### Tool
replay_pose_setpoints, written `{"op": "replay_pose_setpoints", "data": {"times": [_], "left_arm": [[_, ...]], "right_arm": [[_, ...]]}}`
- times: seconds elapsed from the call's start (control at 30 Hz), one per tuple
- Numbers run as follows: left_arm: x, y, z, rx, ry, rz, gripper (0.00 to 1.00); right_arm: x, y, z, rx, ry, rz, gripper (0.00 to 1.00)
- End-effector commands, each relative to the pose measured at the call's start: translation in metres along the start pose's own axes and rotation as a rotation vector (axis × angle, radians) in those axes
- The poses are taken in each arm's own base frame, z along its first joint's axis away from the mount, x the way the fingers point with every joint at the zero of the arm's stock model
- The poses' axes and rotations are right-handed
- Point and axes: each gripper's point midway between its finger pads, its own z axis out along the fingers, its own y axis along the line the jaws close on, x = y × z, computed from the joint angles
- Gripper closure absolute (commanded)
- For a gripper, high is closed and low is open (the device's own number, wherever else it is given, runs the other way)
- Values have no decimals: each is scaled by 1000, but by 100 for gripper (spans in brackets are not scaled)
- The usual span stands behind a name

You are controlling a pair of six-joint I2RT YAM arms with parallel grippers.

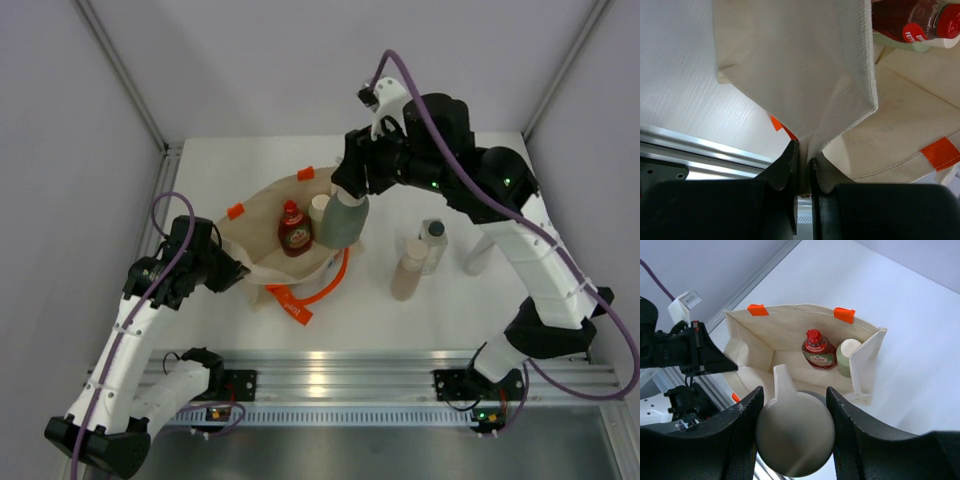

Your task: Take the personal care products out of the canvas bag

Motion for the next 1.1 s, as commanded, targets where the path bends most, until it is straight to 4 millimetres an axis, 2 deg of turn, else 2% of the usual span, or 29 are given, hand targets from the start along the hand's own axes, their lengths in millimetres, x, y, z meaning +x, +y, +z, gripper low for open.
{"op": "replay_pose_setpoints", "data": {"times": [0.0,0.07,0.2,0.47,0.7,0.83,1.07], "left_arm": [[-11,-1,3,-12,-53,-14,100],[-12,-2,2,-7,-55,-14,100],[-11,-1,0,1,-58,-18,100],[-11,1,-3,11,-64,-21,100],[-10,-1,0,1,-51,-10,100],[-10,-2,3,-7,-43,3,100],[-11,-4,4,-7,-39,17,100]], "right_arm": [[-59,10,-67,-49,-248,55,100],[-53,5,-75,-29,-246,59,100],[-33,-21,-86,87,-222,59,100],[27,-68,-112,308,-182,137,100],[64,-114,-148,535,-226,194,100],[84,-131,-160,614,-241,237,100],[99,-142,-167,669,-252,282,100]]}}
